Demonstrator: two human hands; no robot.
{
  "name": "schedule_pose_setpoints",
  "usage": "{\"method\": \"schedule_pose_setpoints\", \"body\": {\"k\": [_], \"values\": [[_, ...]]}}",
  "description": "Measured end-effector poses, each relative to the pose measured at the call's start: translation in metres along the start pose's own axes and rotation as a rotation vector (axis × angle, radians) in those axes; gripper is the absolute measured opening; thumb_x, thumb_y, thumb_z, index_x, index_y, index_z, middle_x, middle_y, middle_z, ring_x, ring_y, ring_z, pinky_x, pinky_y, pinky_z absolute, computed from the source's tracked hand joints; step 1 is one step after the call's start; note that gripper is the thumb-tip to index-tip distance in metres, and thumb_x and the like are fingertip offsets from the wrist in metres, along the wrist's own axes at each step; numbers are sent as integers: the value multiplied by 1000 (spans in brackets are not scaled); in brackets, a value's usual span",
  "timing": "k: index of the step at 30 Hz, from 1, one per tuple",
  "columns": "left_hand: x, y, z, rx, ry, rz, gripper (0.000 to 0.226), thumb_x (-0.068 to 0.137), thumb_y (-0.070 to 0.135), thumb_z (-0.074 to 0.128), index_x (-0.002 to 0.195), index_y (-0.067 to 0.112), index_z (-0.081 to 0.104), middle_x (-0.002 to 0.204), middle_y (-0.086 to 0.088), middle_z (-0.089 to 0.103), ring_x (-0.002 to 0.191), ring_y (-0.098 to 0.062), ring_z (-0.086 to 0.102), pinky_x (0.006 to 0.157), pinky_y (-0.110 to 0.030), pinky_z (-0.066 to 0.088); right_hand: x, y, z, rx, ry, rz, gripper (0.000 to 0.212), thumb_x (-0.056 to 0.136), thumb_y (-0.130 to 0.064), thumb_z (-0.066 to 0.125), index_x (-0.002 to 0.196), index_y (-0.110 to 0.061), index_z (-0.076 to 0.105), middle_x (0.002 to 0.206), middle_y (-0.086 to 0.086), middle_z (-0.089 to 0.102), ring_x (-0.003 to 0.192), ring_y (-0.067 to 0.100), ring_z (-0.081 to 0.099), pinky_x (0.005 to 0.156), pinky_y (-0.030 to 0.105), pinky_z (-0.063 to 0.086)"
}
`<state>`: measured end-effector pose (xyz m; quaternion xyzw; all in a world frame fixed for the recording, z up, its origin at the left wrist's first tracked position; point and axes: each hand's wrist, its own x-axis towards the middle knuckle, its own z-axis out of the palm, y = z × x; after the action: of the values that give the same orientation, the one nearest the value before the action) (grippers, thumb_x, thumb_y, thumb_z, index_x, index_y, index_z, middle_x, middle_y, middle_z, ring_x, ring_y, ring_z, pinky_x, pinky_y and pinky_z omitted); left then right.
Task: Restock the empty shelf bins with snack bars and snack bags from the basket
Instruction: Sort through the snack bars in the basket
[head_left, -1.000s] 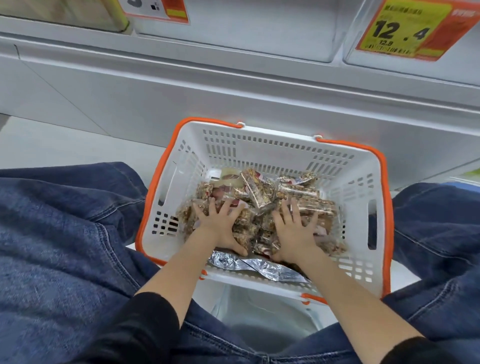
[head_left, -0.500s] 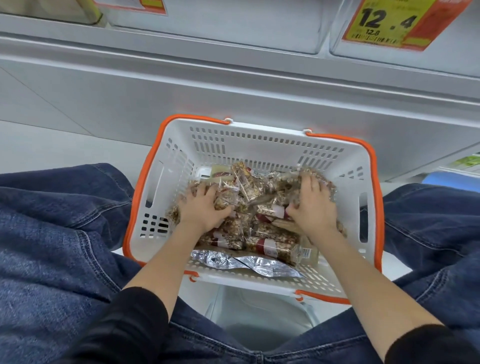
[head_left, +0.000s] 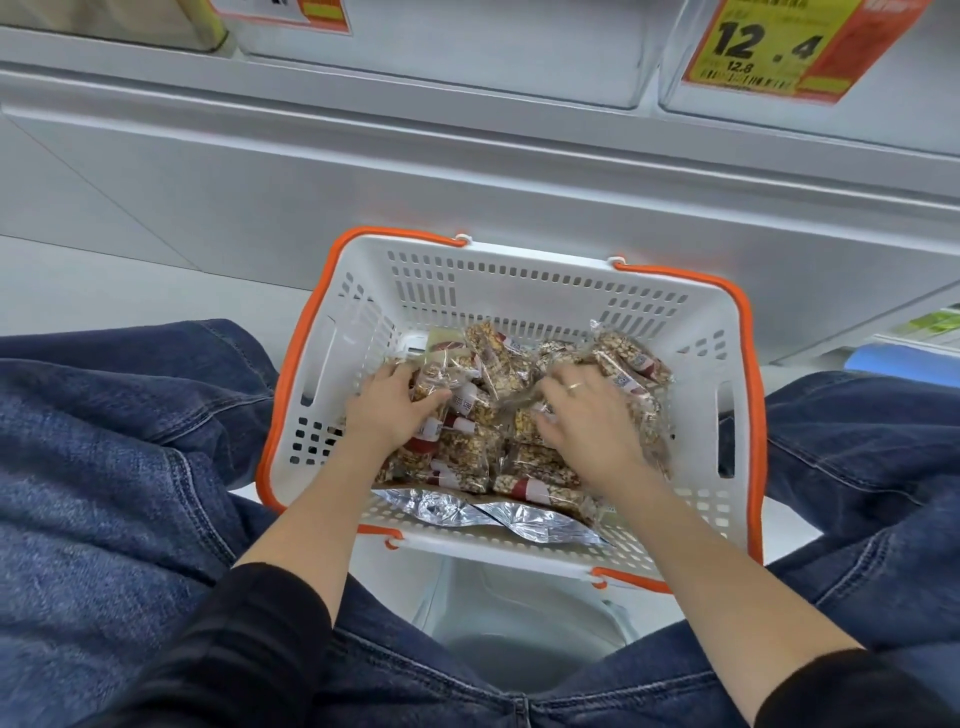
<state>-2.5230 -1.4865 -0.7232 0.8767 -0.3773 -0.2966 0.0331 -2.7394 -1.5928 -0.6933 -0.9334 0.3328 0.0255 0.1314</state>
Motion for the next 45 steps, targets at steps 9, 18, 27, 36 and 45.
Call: {"method": "schedule_pose_setpoints", "body": {"k": [9,18,27,36,45], "values": [[-37,-28,-13,5,98,-33,32,83,36,69,101,13,56,93,-6,61,84,-26,59,70,-36,51,-14,-45,28,414,-575,-86,41,85,-63,52,97,-24,61,98,-4,65,89,13,60,79,40,53],[-55,-37,-16,-22,-369,-155,37,83,41,67,71,8,58,74,-8,66,76,-24,63,76,-30,49,-16,-49,12,432,-675,-88,37,90,-52,53,106,-21,65,99,-5,64,76,6,54,73,30,41],[-44,-27,-18,-132,-369,-192,27,91,30,60,84,4,60,76,-10,71,57,-14,66,52,-23,52,-17,-35,-4,513,-327,152,35,92,-45,52,113,-18,62,104,3,68,73,12,61,75,30,56],[-13,1,-1,70,-140,-2,118,62,69,71,149,22,6,153,-16,13,139,-41,16,110,-55,25,-5,60,18,486,-433,621,149,43,-67,82,139,-43,-30,156,9,-24,144,37,-12,114,61,8],[26,-5,28,76,-145,-24,102,67,57,71,147,38,10,132,-17,51,123,-45,42,97,-54,43,11,67,31,499,-328,652,143,59,-41,88,140,-40,-30,150,20,26,126,38,44,103,49,41]]}}
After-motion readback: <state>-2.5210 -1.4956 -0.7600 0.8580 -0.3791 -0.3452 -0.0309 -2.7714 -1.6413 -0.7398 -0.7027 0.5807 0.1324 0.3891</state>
